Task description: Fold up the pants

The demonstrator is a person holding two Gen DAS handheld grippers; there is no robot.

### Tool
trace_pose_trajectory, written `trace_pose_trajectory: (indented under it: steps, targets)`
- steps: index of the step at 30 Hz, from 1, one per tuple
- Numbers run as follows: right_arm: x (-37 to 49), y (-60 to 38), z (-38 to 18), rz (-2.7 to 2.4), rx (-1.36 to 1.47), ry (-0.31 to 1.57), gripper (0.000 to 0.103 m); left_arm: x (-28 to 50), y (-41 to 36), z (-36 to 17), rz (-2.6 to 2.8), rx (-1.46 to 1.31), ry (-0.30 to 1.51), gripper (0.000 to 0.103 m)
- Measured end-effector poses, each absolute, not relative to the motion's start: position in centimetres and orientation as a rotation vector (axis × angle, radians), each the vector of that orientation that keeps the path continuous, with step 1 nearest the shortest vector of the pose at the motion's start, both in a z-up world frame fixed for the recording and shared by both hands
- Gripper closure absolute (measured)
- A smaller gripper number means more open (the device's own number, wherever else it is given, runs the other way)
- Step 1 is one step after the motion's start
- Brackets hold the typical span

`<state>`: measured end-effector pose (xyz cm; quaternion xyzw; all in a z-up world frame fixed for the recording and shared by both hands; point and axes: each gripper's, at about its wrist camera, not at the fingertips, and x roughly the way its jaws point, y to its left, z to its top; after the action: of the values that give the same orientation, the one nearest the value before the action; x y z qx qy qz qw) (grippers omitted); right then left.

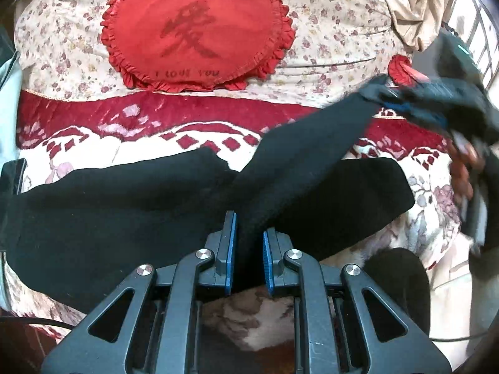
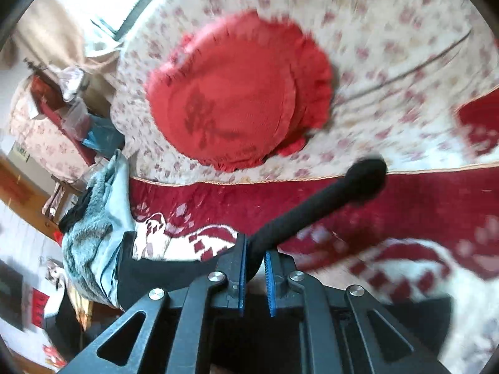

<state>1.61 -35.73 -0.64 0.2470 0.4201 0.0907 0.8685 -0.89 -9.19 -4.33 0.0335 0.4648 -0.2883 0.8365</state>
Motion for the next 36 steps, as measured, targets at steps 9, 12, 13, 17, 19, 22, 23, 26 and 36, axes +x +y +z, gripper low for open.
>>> trace_pose_trajectory:
  steps: [9,12,13,17,19,22,23,26,36]
  targets:
    - [-9.0,-37.8,-6.8,0.011,0.434,1.018,0.094,-2.9,-11.0,-8.0,-0.598,0.184,1.083,0.089]
    - [-10.1,-39.9,-9.6,-0.014,0.564,1.034,0.088,-3.1,-10.2,-7.7,-0.608,0.168,1.103,0.085]
    - [-10.6,-40.5,-9.6,-0.004,0.598,1.018,0.085,-3.5,-9.6,-7.3,-0.616,0.164,1.101,0.082]
    - [-12.2,-41.7,-8.0,-0.084,0.517,1.027,0.079,-4.7,-6.6,-5.1,-0.626,0.145,1.081,0.075]
    - [-12.7,-42.3,-6.9,-0.108,0.503,1.016,0.078,-4.8,-4.4,-4.1,-0.604,0.122,1.063,0.074]
    - [-12.6,-41.7,-4.5,-0.064,0.496,0.962,0.078,-4.1,-1.5,-3.3,-0.532,0.096,1.042,0.060]
    - [-12.1,-40.9,-3.8,-0.028,0.480,0.947,0.077,-3.5,-0.7,-3.3,-0.501,0.082,1.035,0.058]
    - [-9.0,-37.1,-2.7,0.165,0.464,0.929,0.074,-1.9,1.7,-3.8,-0.426,0.022,1.052,0.058]
    - [5.1,-21.8,-7.3,0.475,0.285,1.091,0.068,1.7,7.7,-7.0,-0.238,-0.150,1.110,0.058]
